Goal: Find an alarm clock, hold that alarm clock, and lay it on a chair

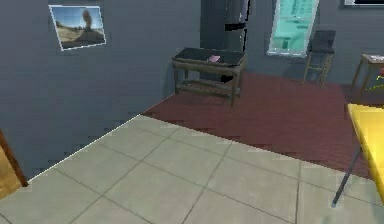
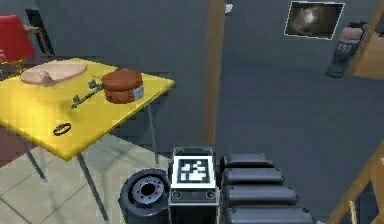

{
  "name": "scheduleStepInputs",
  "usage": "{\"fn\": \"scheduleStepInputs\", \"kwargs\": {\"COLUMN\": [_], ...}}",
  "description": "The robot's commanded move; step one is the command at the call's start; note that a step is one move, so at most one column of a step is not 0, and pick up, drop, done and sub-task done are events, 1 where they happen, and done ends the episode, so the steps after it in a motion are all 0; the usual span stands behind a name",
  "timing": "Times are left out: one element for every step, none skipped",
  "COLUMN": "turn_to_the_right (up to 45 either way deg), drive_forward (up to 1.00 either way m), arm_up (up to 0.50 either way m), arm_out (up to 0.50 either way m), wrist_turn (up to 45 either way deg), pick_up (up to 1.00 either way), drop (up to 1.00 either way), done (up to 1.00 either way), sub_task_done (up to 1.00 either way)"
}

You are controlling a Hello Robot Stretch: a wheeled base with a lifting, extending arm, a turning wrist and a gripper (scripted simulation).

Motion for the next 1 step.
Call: {"fn": "scheduleStepInputs", "kwargs": {"turn_to_the_right": [0.0], "drive_forward": [0.3], "arm_up": [0.0], "arm_out": [0.0], "wrist_turn": [0.0], "pick_up": [0.0], "drop": [0.0], "done": [0.0], "sub_task_done": [0.0]}}
